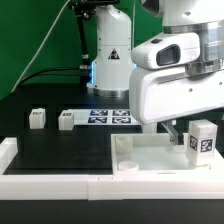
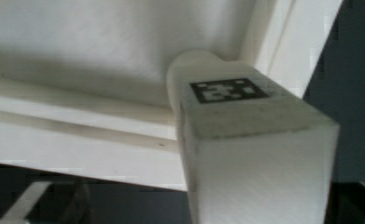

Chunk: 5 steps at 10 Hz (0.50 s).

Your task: Assemble one leg

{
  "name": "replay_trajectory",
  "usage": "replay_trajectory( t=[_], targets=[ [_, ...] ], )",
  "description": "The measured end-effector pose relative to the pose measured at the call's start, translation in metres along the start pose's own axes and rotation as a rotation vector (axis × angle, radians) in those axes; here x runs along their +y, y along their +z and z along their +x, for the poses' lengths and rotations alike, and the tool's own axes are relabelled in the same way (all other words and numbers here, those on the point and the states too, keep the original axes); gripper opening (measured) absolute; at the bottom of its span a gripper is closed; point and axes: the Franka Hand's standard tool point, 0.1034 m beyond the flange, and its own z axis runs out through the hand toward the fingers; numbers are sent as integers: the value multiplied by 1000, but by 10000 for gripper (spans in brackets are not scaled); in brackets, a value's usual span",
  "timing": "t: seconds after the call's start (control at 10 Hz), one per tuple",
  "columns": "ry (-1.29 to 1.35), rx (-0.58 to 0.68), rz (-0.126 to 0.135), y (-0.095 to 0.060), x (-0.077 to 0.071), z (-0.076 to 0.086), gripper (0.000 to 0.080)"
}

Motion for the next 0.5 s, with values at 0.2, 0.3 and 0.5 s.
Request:
replay_trajectory(
  t=[0.2, 0.3, 0.5],
  targets=[
    [0, -1, 0, 0, 0, 0, 388],
    [0, 0, 0, 0, 0, 0, 292],
    [2, 0, 1, 0, 0, 0, 293]
  ],
)
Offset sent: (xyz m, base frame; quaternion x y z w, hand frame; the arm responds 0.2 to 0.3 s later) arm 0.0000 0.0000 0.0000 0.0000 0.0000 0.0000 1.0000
